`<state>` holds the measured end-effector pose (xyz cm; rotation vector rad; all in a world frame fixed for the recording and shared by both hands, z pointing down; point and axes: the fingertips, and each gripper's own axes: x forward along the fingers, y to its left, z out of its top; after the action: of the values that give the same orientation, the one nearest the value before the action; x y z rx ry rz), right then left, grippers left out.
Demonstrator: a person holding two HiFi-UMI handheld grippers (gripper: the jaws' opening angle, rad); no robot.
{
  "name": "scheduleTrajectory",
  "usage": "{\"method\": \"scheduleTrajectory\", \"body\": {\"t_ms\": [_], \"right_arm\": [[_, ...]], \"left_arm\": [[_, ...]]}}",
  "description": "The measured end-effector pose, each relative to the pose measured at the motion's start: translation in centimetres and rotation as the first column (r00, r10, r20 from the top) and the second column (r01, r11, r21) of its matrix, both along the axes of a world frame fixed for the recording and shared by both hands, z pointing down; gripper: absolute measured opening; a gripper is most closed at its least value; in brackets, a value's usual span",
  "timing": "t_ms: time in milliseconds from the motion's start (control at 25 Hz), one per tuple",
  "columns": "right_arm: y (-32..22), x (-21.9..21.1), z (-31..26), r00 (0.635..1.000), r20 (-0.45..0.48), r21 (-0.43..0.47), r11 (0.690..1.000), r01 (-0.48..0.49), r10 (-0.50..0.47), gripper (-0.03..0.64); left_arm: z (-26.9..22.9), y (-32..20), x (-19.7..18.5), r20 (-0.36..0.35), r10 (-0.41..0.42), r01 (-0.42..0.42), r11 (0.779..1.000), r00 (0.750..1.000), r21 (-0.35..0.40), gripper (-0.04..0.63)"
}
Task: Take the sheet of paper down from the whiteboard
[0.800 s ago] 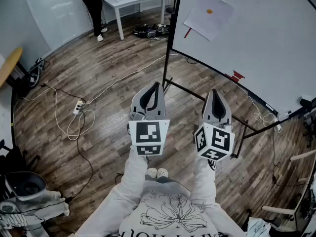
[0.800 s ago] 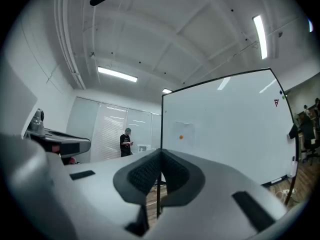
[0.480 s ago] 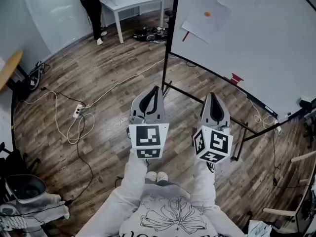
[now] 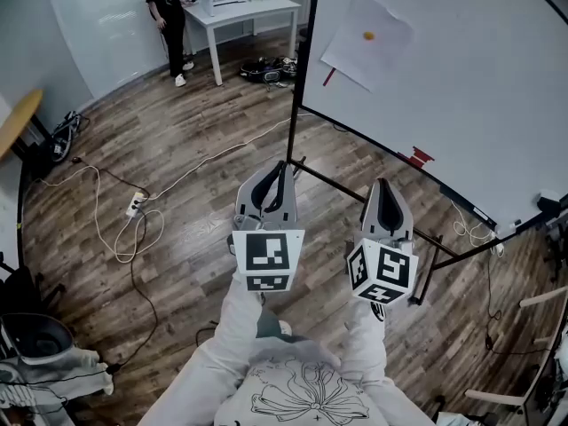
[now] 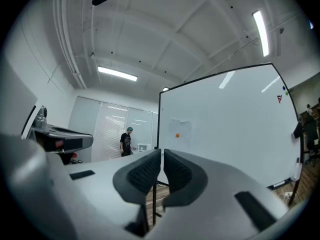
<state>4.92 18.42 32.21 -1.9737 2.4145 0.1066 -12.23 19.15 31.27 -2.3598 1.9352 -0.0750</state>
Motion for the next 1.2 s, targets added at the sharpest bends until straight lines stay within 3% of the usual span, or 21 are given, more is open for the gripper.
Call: {"method": "scheduleTrajectory", "body": {"t_ms": [520,960,1200], "right_arm": [[-7.3,1.7,1.5,0.999,-0.019,-0.019,0.999,-0.03,0.029,0.003],[-20.0,0.9,-0.1,0.995,-0.024,0.005,0.995,-0.096,0.096,0.009],[-26.9,1.5,-1.1,0.991,-0.025,0.02,0.991,-0.132,0.132,0.077]], "left_arm": [[1.0,-7.7,1.8,-0.005,0.017,-0.017,1.0,1.0,-0.013,0.006],[0.3,-21.0,2.5,0.007,0.124,-0.123,0.992,0.992,-0.012,0.006],[-0.9,-28.8,3.3,-0.008,0.183,-0.183,0.983,0.983,0.01,0.006]]}}
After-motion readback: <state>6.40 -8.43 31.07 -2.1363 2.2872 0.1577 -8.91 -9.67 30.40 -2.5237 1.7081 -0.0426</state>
